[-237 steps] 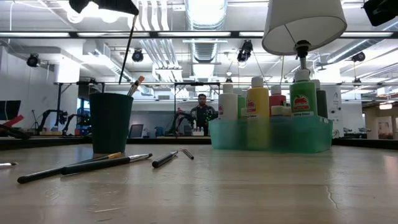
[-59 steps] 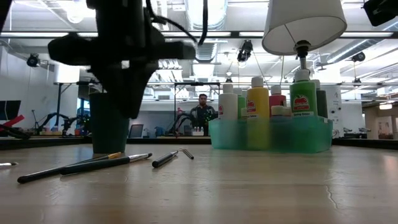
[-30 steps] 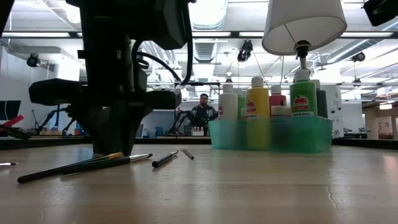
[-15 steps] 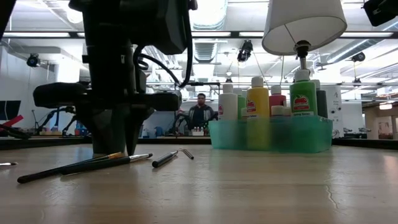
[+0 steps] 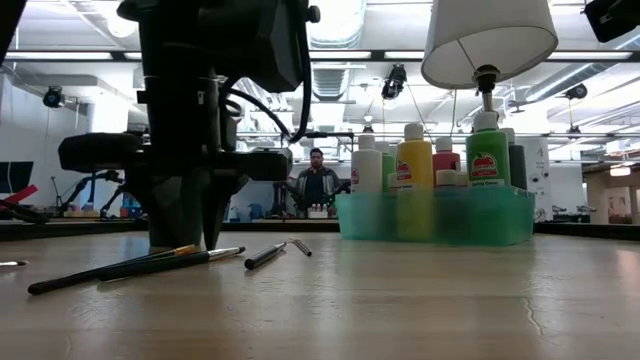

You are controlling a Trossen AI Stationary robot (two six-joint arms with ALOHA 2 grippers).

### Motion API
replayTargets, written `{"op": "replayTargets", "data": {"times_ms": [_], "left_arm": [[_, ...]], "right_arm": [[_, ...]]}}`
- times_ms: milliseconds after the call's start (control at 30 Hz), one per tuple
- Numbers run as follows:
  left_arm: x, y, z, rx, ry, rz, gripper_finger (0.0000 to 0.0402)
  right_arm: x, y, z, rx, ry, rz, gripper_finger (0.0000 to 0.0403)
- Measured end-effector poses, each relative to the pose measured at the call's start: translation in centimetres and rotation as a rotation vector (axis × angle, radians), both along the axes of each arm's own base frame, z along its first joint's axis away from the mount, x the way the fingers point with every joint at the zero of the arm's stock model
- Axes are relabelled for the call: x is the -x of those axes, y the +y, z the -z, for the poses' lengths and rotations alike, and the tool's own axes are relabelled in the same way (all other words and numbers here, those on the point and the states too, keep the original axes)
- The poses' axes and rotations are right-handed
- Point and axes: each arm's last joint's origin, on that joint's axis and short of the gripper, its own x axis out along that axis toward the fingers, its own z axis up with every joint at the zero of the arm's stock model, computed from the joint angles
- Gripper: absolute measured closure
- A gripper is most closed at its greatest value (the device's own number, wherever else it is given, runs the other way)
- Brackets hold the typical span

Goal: Pick & Place Paint Supplies
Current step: Put the orange paint brush into the green cup

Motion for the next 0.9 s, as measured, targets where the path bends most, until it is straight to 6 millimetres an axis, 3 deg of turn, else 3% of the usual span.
{"op": "replayTargets", "data": {"times_ms": [233, 600, 900], "left_arm": [[0.1, -0.2, 0.0, 0.037, 0.015, 0.003, 0.0267], [0.5, -1.2, 0.1, 0.057, 0.028, 0.031, 0.0324], [0.5, -1.4, 0.1, 0.059, 0.024, 0.027, 0.0329]], "right_arm": [[0.0, 0.0, 0.0, 0.0, 0.0, 0.0, 0.0394], [0.0, 0.0, 0.0, 0.0, 0.0, 0.0, 0.0394], [0.0, 0.0, 0.0, 0.0, -0.001, 0.0, 0.0394]]}}
